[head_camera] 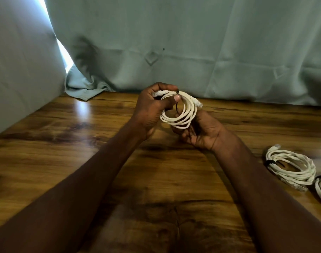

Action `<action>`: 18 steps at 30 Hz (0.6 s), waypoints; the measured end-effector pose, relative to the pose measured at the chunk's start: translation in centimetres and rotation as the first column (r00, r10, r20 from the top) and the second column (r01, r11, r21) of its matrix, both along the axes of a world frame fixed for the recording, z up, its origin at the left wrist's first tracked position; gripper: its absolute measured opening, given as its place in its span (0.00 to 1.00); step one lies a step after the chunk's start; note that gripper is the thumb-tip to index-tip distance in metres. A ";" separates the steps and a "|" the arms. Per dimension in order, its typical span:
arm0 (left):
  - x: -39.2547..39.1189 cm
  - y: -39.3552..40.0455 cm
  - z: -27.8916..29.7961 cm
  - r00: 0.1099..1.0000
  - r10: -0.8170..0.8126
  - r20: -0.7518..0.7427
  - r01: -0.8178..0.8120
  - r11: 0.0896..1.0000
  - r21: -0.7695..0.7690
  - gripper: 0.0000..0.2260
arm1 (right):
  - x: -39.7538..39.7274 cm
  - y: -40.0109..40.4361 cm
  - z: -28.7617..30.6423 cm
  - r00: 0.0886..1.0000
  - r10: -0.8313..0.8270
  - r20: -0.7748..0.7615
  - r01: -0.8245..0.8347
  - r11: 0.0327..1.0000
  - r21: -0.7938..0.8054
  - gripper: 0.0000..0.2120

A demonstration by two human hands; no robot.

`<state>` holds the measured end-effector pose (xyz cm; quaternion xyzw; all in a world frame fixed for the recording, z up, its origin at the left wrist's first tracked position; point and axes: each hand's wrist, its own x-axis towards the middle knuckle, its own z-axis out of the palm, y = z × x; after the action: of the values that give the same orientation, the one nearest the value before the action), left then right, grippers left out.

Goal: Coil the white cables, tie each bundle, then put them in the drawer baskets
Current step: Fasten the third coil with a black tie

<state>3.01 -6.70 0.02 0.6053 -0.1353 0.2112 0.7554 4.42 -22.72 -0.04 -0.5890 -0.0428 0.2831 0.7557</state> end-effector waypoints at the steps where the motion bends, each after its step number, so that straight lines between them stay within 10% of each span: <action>1: 0.0 0.2 0.1 0.998 0.069 0.006 -0.070 0.996 0.054 0.09 | 0.0 0.3 -0.1 1.000 0.003 -0.009 -0.003 1.000 0.021 0.18; 8: 0.0 2.4 -0.1 0.873 0.346 0.343 -0.487 0.610 0.625 0.07 | 0.4 0.5 -0.8 0.998 0.025 0.061 -0.023 0.999 -0.041 0.23; 18: 0.0 2.5 -0.1 0.825 0.347 0.447 -0.524 0.172 0.834 0.08 | -0.4 1.3 -0.9 0.941 -0.150 0.304 0.242 0.925 -0.293 0.08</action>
<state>2.98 -4.21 -0.12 0.9189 -0.1097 0.3453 0.1557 4.00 -21.46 -0.97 -0.7408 -0.0405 0.1236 0.6590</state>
